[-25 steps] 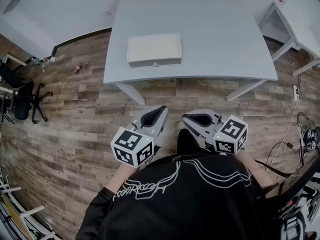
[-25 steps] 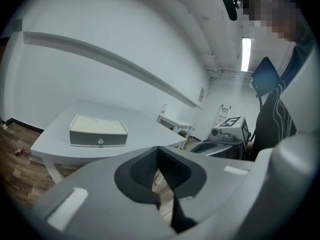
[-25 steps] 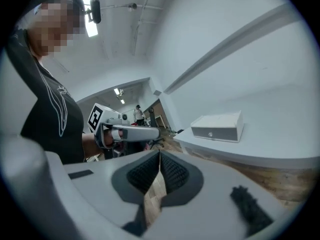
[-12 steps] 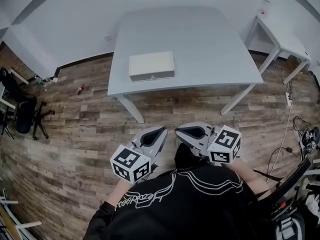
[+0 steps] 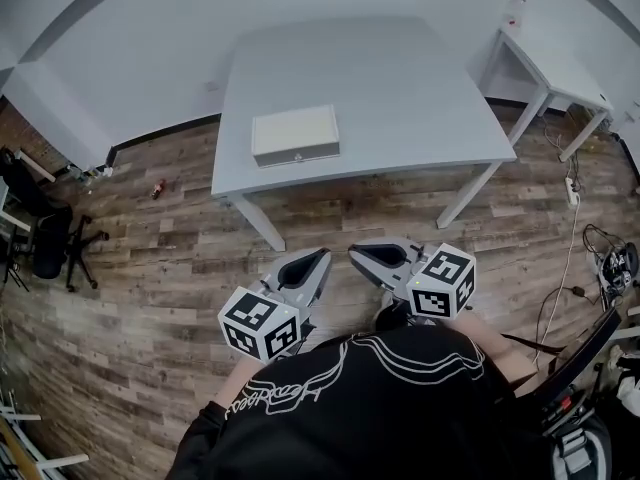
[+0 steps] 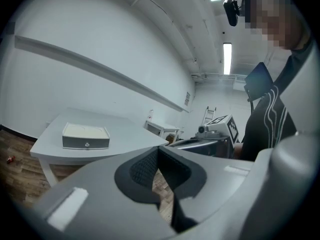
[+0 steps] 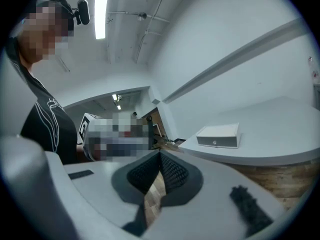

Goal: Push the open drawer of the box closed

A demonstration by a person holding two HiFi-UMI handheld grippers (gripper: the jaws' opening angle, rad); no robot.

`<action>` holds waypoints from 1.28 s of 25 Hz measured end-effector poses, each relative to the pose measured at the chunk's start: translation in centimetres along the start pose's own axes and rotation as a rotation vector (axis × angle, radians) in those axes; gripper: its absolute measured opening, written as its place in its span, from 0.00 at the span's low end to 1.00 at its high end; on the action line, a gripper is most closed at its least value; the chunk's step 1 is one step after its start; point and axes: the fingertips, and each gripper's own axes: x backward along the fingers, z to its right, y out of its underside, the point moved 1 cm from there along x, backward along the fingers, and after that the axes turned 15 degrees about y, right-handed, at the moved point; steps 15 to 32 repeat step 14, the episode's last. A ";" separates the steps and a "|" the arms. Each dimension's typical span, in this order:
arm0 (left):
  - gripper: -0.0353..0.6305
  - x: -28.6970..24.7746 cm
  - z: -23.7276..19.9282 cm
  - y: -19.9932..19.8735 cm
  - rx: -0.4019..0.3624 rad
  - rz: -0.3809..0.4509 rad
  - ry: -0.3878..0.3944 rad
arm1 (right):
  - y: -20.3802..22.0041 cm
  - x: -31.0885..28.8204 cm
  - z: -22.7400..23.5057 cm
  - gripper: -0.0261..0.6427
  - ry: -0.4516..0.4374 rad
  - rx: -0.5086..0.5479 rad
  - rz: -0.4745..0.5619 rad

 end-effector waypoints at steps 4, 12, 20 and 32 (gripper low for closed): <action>0.06 -1.0 0.5 0.2 0.006 -0.021 0.027 | 0.3 0.9 0.3 0.05 0.014 -0.010 0.001; 0.06 -1.5 1.5 0.0 -0.007 -0.028 0.039 | 0.4 2.0 0.2 0.05 0.014 -0.022 0.003; 0.06 -1.4 1.6 0.0 -0.004 -0.030 0.040 | 0.3 2.1 -0.1 0.05 0.010 -0.025 0.005; 0.06 -1.4 1.6 0.0 -0.004 -0.030 0.040 | 0.3 2.1 -0.1 0.05 0.010 -0.025 0.005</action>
